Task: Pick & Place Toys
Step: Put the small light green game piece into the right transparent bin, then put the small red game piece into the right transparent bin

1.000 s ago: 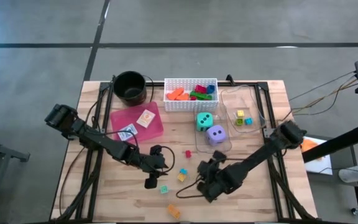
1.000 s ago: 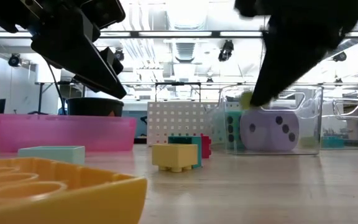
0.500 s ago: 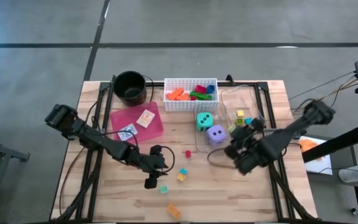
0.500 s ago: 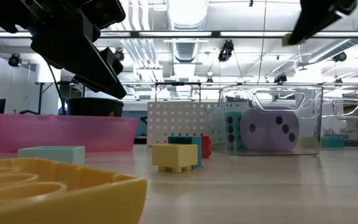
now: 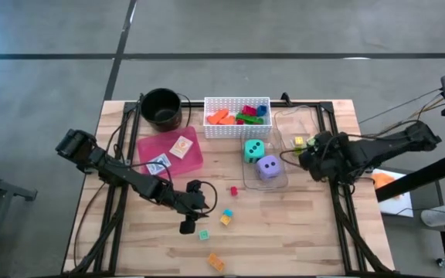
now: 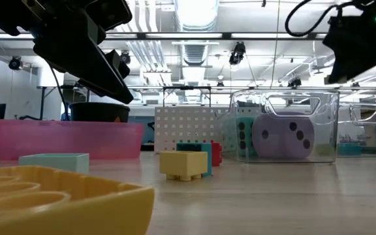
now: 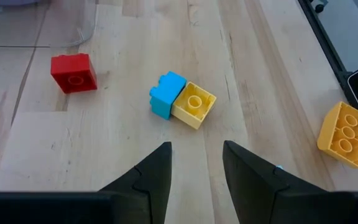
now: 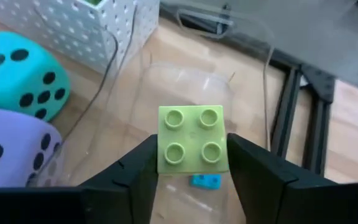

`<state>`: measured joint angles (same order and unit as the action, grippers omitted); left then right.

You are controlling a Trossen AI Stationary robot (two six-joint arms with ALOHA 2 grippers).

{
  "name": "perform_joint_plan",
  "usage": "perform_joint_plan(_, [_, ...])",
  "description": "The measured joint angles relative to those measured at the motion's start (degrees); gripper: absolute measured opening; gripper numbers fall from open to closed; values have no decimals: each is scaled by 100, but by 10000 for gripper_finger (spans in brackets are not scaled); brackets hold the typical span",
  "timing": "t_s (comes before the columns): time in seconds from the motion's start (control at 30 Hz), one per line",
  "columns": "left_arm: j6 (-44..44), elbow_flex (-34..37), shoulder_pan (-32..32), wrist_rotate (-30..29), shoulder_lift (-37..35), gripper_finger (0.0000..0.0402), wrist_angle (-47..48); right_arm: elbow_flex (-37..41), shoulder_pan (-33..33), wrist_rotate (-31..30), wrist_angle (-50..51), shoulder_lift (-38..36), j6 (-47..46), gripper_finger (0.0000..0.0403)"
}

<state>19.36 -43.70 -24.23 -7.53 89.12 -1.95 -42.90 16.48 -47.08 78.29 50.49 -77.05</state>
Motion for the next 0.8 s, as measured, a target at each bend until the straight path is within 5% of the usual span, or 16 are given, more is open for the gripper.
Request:
perform_joint_plan(0.37, [-1, -26, 98, -1, 0, 149, -18, 575, -752, 202, -1029, -490, 1108, 258])
perform_joint_plan(0.8, [-197, -15, 133, 0, 0, 149, -12, 508, -775, 213, -2312, -228, 2211, 264])
